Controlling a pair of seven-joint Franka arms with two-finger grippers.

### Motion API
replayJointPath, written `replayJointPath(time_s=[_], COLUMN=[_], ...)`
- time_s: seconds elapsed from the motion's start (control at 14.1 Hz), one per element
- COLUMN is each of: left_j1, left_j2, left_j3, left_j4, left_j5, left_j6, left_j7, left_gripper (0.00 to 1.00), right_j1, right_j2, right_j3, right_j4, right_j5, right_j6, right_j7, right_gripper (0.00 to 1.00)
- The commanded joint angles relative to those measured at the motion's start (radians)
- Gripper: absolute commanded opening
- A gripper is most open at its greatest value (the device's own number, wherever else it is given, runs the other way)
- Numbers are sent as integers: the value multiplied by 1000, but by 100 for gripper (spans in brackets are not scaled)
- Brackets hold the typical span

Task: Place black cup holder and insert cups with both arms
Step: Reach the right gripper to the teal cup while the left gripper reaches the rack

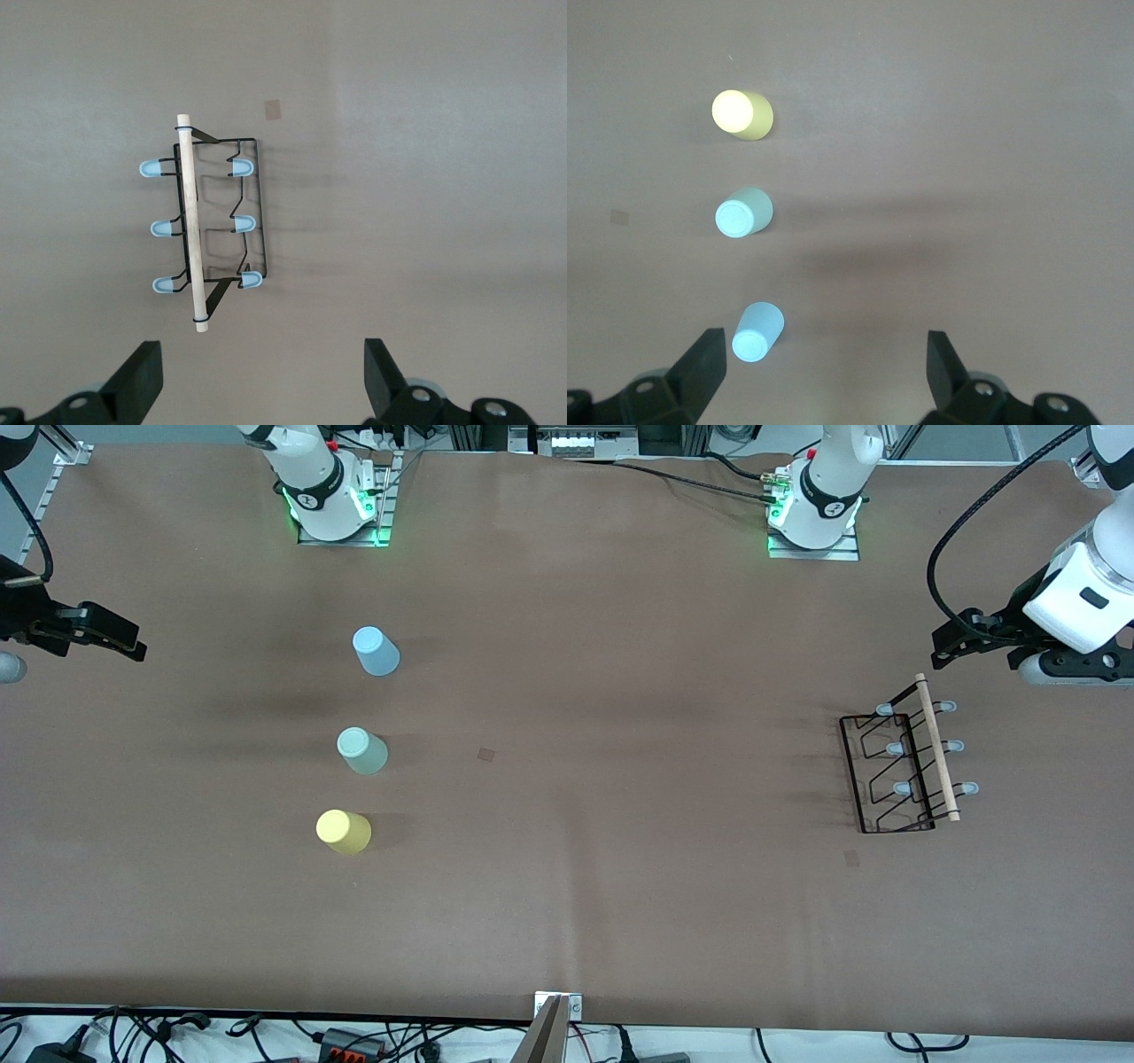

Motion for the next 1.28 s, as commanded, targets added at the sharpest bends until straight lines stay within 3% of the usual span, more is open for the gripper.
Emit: replayJointPath(time_s=[0.0, 0.28, 0.5, 0.64, 0.85, 1.2], left_j1=[-4, -4, -4, -4, -1, 59], left_j2=[-11, -11, -8, 19, 65, 179], left_j3=[0, 0, 0, 1, 7, 15], left_j4=[6, 6, 7, 7, 36, 84], left_j5=[24, 24, 23, 21, 20, 16], left_j6=[-18, -18, -18, -32, -152, -167], left_j7=[14, 14, 11, 6, -2, 18], left_gripper=[100, 100, 100, 100, 100, 100], right_j1=[-5, -3, -2, -2, 4, 9], right_j2=[0, 18, 60, 52, 11, -11], right_j3=[-5, -3, -3, -3, -2, -2], right_j4=[13, 2, -10, -114, -368, -674], right_j5=[14, 15, 15, 15, 11, 12], right_j6=[-17, -23, -111, 11, 296, 694], right_j7=[-7, -16, -91, -124, -122, -105], right_gripper=[100, 100, 100, 100, 100, 100])
